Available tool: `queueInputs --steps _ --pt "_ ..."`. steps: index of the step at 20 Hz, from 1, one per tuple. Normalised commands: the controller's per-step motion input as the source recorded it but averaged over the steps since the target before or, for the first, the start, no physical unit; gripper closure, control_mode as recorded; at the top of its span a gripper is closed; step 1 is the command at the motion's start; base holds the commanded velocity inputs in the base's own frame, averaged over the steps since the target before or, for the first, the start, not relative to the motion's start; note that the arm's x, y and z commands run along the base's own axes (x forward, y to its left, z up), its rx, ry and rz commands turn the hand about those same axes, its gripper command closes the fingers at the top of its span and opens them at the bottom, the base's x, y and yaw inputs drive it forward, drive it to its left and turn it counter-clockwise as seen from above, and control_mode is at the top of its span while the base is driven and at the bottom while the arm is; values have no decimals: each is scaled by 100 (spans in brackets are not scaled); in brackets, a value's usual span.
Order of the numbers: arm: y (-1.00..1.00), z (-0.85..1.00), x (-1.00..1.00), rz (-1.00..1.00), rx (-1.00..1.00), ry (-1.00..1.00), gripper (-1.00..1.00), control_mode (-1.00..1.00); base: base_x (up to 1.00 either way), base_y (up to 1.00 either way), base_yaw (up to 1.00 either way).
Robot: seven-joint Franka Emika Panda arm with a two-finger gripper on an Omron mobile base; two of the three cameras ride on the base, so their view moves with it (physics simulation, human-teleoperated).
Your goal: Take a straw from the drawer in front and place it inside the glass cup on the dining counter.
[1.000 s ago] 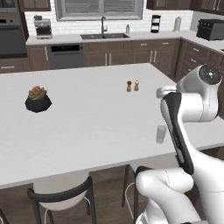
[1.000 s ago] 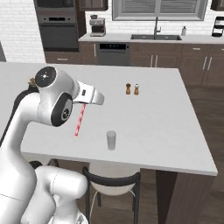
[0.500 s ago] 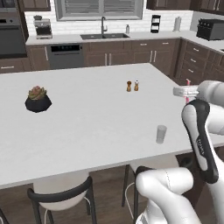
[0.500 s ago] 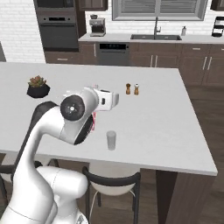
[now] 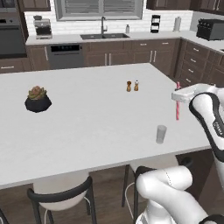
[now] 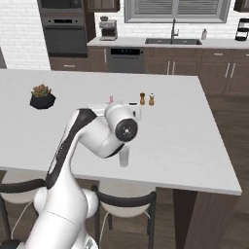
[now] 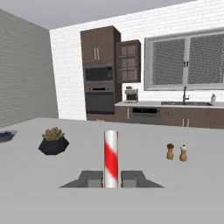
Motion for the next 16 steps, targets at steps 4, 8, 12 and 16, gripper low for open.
queueInputs --steps 4,8,12,16 --pt "0 -15 5 19 6 7 100 -100 0 0 0" --pt "0 -5 0 16 14 3 100 -100 0 0 0" --pt "1 -17 3 10 17 1 100 -100 0 0 0" --pt "0 -43 12 6 5 0 100 -100 0 0 0"
